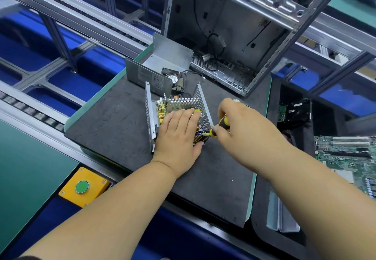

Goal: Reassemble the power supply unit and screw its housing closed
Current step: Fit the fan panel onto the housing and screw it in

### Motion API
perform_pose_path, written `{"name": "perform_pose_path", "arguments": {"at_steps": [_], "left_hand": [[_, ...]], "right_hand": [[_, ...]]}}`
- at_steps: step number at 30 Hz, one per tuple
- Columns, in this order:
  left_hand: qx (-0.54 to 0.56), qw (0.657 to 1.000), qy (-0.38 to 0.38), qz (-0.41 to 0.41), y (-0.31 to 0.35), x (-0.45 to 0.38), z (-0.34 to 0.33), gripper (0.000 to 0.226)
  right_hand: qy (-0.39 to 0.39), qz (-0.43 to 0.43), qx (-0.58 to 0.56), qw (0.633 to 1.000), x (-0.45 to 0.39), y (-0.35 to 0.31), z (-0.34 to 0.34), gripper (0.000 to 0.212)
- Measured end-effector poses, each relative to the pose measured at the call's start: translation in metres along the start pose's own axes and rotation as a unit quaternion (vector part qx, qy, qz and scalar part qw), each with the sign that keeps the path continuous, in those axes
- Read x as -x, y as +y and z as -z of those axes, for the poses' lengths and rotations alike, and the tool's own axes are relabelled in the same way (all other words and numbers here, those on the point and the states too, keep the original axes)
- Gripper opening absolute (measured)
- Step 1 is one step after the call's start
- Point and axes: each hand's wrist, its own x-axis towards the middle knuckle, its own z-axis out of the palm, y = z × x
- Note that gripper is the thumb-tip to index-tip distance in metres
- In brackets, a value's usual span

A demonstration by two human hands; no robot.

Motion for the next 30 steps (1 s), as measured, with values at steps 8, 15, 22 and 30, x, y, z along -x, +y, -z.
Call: {"name": "perform_pose_path", "arguments": {"at_steps": [8, 15, 22, 30], "left_hand": [[0.008, 1.000, -0.016, 0.005, 0.000, 0.000, 0.000, 0.077], [0.003, 1.000, 0.001, -0.001, -0.001, 0.000, -0.001, 0.077], [0.010, 1.000, 0.000, 0.000, -0.001, 0.000, -0.002, 0.077], [0.019, 1.000, -0.016, 0.001, -0.001, 0.000, 0.001, 0.081]], "right_hand": [[0.005, -0.049, 0.211, 0.976, -0.009, -0.003, 0.000, 0.042], [-0.038, 0.017, 0.106, 0.993, 0.001, -0.003, 0.007, 0.028], [-0.055, -0.026, 0.186, 0.981, -0.009, -0.004, 0.001, 0.031], [-0.024, -0.023, 0.154, 0.988, -0.002, -0.014, 0.004, 0.030]]}}
